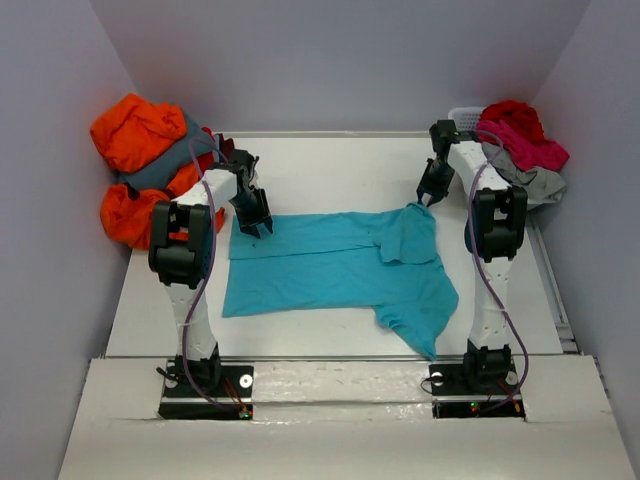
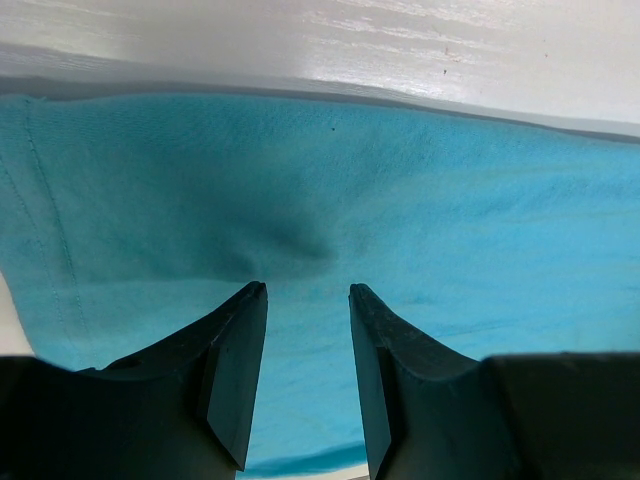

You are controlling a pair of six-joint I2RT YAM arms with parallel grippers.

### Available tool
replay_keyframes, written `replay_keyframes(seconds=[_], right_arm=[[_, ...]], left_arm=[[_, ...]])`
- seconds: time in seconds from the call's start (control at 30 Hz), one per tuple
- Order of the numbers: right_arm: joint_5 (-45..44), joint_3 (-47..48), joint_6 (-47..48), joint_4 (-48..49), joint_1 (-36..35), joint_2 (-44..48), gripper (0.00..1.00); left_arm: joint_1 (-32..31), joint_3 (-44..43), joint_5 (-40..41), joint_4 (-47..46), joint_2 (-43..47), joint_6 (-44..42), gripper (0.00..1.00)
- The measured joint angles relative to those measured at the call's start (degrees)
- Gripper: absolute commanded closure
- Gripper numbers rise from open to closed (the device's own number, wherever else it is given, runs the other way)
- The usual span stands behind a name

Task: Fold and stack the t-shirts
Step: Fold the flattened T-shirt at the center of the board.

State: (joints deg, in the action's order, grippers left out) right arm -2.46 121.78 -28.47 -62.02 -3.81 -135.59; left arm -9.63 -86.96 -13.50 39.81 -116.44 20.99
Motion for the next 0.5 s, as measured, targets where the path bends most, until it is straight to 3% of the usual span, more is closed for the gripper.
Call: replay_keyframes(seconds=[0.5], right_arm=[[2.91, 0.74, 0.35, 1.31, 0.09, -1.05, 0.65]], left_arm=[[-0.02, 0.0, 0.0, 0.04, -0.02, -0.13, 0.51]])
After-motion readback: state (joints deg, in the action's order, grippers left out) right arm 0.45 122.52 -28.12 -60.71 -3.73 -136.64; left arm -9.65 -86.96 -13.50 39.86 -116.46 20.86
